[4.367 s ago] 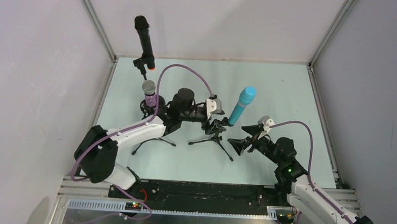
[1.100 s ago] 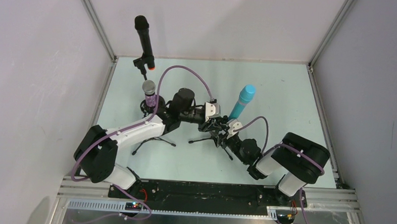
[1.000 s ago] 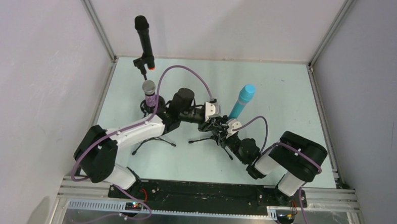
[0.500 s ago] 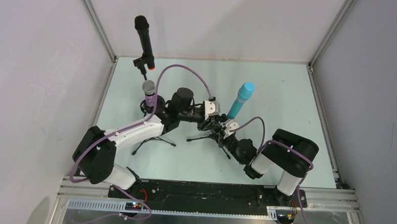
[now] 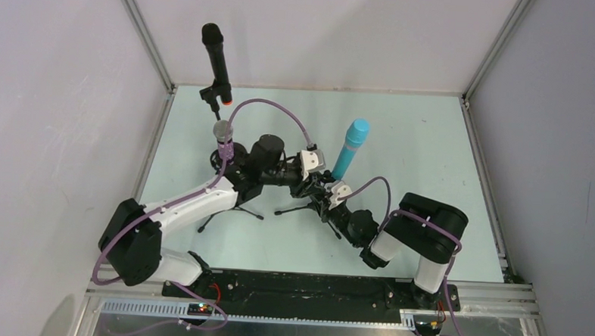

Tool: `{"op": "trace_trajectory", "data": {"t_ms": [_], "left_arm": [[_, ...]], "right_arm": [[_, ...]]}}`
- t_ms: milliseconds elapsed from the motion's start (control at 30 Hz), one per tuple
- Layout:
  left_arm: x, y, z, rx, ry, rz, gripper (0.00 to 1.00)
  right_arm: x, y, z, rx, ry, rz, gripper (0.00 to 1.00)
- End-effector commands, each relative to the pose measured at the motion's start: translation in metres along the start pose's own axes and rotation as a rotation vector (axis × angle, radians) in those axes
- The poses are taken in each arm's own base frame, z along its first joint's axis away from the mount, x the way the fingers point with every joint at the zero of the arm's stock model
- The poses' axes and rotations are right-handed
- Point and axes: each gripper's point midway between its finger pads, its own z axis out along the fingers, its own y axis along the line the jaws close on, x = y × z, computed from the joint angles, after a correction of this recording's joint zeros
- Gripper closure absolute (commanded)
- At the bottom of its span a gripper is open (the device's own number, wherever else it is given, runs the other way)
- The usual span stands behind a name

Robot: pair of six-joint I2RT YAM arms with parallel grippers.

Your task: Attach the microphones to the stand

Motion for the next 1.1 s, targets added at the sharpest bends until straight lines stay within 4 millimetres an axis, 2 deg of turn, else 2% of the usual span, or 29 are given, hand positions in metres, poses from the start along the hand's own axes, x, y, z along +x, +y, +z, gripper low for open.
{"op": "trace_trajectory", "data": {"t_ms": [0,400,633,933,1067], "left_arm": [[-0.121,0.007,-0.038,-0.084,-0.341,0.202,1.00],[-0.148,-0.001,-0.071,-0.146,-0.422,0.267,1.00],[-0.155,-0.002,-0.085,-0.191,-0.451,0.285,1.00],[-0.175,0.006,-0.103,-0.279,-0.520,0.279,1.00],[-0.185,0.016,-0.110,-0.340,-0.566,0.274,1.00]], "right_arm": [[0.041,-0.002,-0.013,0.005,0.119,-0.056,1.00],[0.056,-0.003,-0.015,0.026,0.159,-0.037,1.00],[0.068,-0.004,-0.019,0.038,0.190,-0.046,1.00],[0.076,0.003,-0.019,0.022,0.205,-0.058,1.00],[0.078,0.006,-0.020,0.013,0.211,-0.056,1.00]]}}
